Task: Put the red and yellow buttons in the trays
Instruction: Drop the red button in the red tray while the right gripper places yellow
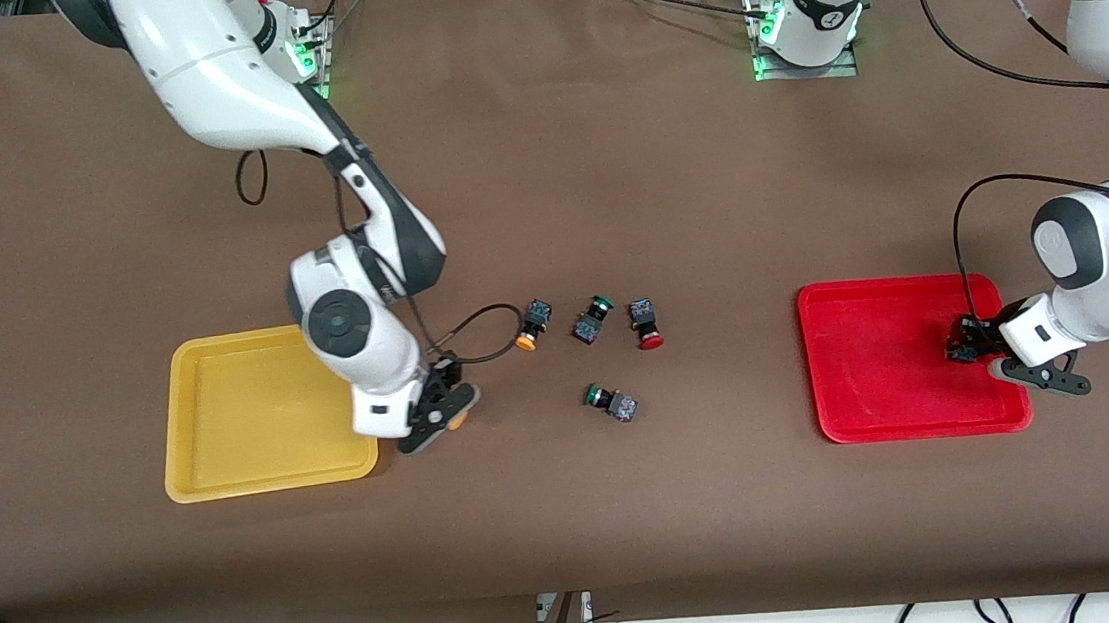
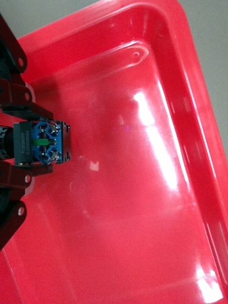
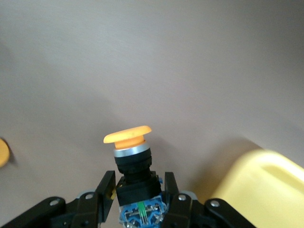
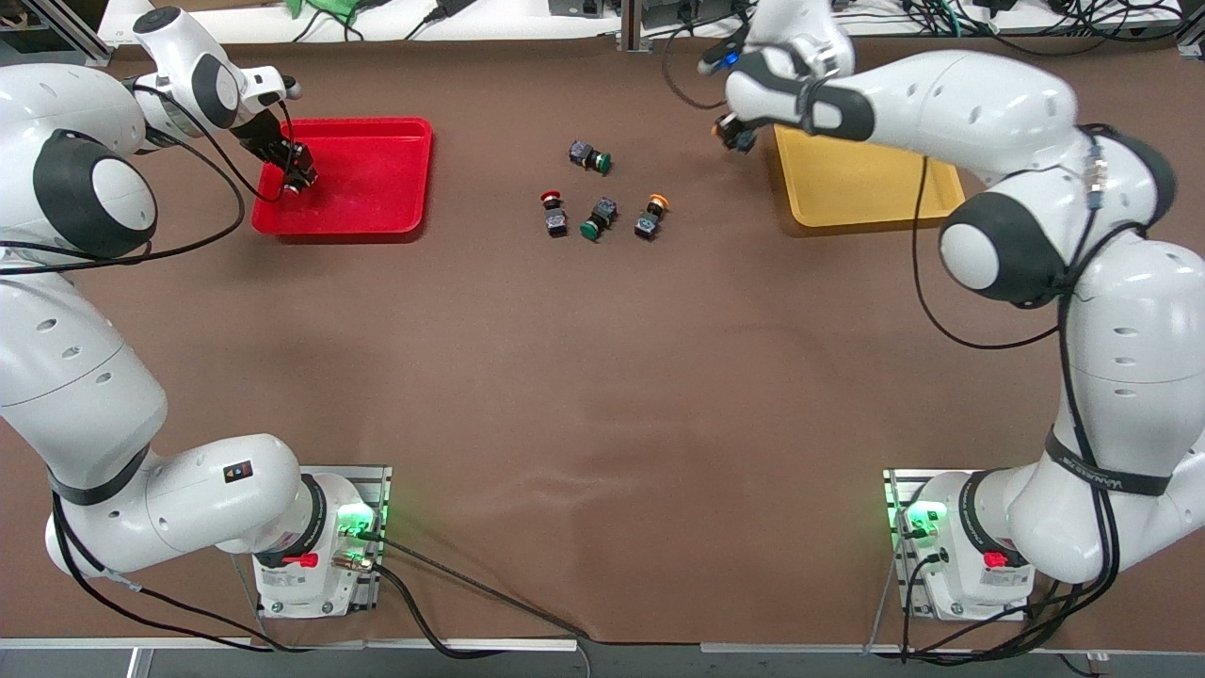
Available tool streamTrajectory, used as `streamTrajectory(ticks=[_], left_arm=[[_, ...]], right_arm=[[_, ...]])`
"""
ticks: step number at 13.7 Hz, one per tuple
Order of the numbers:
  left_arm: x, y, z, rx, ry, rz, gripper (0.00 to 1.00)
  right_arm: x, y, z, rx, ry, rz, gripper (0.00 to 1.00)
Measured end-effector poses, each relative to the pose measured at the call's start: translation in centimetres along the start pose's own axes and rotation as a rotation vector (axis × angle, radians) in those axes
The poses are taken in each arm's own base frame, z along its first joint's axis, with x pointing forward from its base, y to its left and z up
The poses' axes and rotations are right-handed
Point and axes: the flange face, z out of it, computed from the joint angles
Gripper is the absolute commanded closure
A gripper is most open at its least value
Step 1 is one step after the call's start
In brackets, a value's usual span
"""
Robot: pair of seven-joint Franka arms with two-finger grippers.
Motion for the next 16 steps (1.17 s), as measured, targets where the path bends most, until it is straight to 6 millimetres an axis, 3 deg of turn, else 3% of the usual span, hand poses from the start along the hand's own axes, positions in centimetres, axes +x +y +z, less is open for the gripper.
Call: streamTrajectory(ticks=[1, 2, 3, 5, 7, 9, 11, 13, 16], left_arm=[[0.0, 0.0, 0.0, 0.001, 0.001, -0.001, 0.07], [0.0, -0.1, -0.1, 0.003, 0.005, -0.003, 0.0], [0.2, -0.1, -0.3, 0.006, 0.013, -0.007, 0.0], [1.4, 0.8, -1.7, 0.006, 0.037, -0.023, 0.0], [4.0, 4.6, -4.3, -0.023, 0.042, -0.055, 0.0], [7.0, 10.5, -6.5, -0.04, 0.036, -0.099, 0.0], [9.1, 16.9, -6.6, -0.041, 0.024, -0.149, 0.0], [10.4, 22.9, -5.8, -0.041, 0.008, -0.207, 0.0], [11.2, 31.7, -4.1, -0.036, -0.024, -0.27, 0.0]], right_arm=[[-0.9, 2.7, -1.7, 0.003, -0.023, 0.007, 1.0], [-2.2, 5.7, -3.0, 0.007, -0.048, 0.005, 1.0], [-3.7, 9.2, -3.5, 0.014, -0.076, 0.007, 0.99], [-7.4, 16.1, -2.6, 0.034, -0.12, 0.049, 0.98], [-10.4, 20.1, -0.5, 0.055, -0.151, 0.1, 0.9], [-11.3, 21.0, 2.0, 0.09, -0.157, 0.138, 0.73], [-11.4, 21.0, 3.7, 0.113, -0.155, 0.155, 0.54], [-11.4, 20.9, 3.9, 0.115, -0.151, 0.158, 0.49], [-10.9, 20.7, 3.4, 0.115, -0.141, 0.192, 0.48]])
